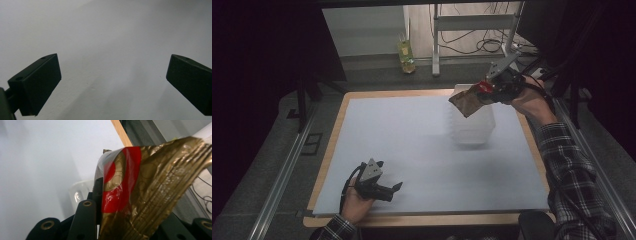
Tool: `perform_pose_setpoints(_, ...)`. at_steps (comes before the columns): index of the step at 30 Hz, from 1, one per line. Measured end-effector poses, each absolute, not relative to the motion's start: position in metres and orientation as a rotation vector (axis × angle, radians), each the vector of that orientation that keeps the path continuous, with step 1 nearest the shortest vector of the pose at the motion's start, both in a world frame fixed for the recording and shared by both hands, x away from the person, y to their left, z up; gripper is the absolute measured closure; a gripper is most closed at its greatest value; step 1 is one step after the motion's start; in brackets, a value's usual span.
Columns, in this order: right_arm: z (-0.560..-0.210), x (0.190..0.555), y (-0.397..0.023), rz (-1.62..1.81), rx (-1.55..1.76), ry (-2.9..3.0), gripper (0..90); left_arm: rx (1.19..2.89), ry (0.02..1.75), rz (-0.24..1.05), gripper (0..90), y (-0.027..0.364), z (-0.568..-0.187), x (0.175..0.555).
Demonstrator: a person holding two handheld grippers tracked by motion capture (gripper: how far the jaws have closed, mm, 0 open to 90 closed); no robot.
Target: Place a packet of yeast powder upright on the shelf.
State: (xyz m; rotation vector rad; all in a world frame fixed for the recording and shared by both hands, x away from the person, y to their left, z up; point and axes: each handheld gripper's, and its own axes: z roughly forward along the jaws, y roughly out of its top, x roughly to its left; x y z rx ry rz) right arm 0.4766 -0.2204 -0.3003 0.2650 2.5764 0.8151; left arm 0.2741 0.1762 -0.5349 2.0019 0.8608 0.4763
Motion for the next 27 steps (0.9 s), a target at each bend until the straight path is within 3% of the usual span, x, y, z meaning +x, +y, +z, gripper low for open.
perform_pose_setpoints(27,-0.329,0.501,-0.222,0.522,-0.073,2.721,72.0,2.029,0.85,0.448,0.0,0.174,-0.537,0.275)
